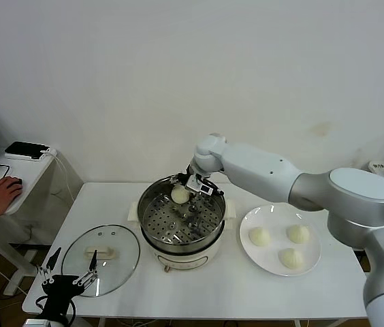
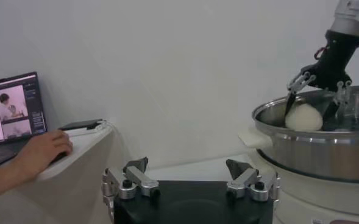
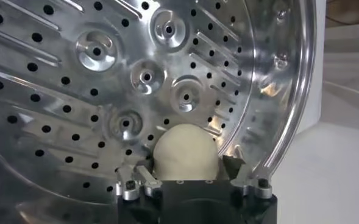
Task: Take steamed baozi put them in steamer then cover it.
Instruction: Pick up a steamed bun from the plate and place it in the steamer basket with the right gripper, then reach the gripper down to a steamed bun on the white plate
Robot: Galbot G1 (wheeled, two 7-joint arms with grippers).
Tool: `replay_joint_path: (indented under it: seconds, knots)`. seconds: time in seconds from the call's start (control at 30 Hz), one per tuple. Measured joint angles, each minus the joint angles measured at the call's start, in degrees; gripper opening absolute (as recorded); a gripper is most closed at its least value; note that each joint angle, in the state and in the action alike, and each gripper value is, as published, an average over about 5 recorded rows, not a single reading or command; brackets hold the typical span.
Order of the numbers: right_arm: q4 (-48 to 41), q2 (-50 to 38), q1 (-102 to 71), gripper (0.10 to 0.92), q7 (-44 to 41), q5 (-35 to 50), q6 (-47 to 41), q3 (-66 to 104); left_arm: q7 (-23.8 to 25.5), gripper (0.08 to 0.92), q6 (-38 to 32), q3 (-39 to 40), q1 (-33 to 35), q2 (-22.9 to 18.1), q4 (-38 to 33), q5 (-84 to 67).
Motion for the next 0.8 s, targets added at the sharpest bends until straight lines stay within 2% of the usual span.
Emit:
replay_joint_path:
  seconds: [0.17,0.37,0.6,0.8]
  knots:
    - [4.11,-2.04,2.63,0.823,-2.16,6.76,-5.83,0.53,0.08,0.823,0.2,0.01,-0.11,0.24,-0.43,-0.27]
    - [11.96,-7.46,6.39,0.823,-3.89,15.28,-17.39,1.63,0.23,0.823,0.77,-0.15,-0.21,0.91,-1.26,-1.01]
    - [22.47,-18.23,9.42,0.823,-5.85,21.91,-30.82,2.59,0.44,0.823,1.46,-0.95,-1.0,2.07,-1.64,-2.22]
    - [29.81,-29.43,8.6,0.823,-8.01,23.14,-37.56,4.15,0.58,0.823,2.22,-0.8,-2.13,3.16,-1.74,-3.05]
